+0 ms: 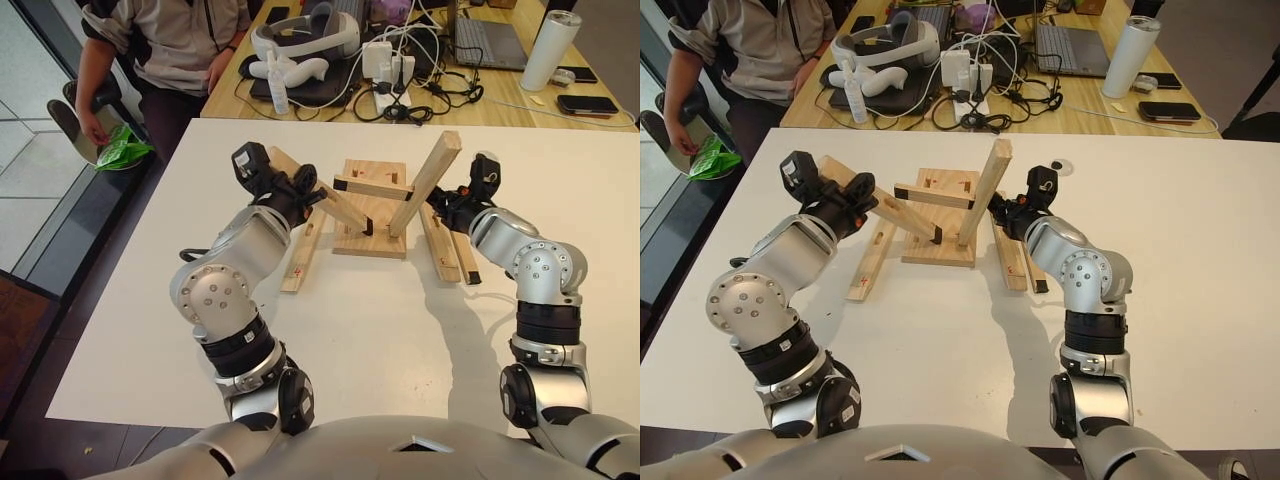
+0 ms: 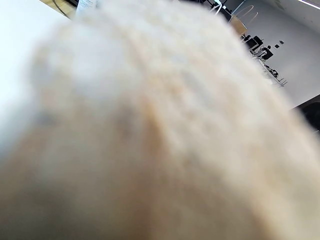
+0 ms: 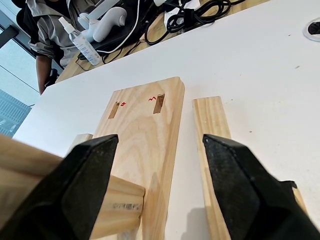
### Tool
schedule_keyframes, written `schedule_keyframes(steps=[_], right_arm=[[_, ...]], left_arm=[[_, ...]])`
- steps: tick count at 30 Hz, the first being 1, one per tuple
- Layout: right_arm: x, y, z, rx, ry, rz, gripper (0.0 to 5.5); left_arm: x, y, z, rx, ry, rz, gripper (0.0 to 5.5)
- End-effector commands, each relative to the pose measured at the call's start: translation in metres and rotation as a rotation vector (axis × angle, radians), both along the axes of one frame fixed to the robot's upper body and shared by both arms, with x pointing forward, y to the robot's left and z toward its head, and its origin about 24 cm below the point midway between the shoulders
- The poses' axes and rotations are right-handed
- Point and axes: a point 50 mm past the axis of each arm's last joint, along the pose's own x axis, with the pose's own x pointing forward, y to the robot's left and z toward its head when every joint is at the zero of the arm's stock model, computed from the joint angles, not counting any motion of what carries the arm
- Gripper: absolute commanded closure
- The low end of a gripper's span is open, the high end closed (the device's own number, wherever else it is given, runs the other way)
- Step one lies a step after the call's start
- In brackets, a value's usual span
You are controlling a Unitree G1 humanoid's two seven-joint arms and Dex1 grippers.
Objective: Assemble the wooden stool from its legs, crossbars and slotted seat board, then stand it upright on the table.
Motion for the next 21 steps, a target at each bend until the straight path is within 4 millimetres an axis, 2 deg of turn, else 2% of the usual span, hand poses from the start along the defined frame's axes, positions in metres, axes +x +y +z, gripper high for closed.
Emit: schedule_keyframes(steps=[1, 9, 13, 17, 21], right_arm=[[0.002, 0.002, 0.006, -0.008, -0.016, 0.005, 2.31], [0.003, 0.001, 0.006, -0.014, -0.014, 0.012, 2.31], [-0.001, 0.001, 0.002, -0.03, -0.016, 0.024, 2.31], [-0.004, 0.006, -0.002, -0.034, -0.014, 0.044, 2.31], [-0.005, 0.007, -0.004, -0.036, -0.013, 0.056, 2.31]], left_arm=[[-0.001, 0.009, -0.007, 0.07, 0.03, 0.022, 4.48], [0.01, 0.033, -0.005, 0.167, 0.005, 0.058, 4.48], [0.012, 0.036, -0.003, 0.172, -0.002, 0.056, 4.48], [0.016, 0.037, 0.003, 0.154, -0.038, 0.024, 4.48], [0.029, 0.047, 0.015, 0.216, -0.109, -0.045, 4.48]])
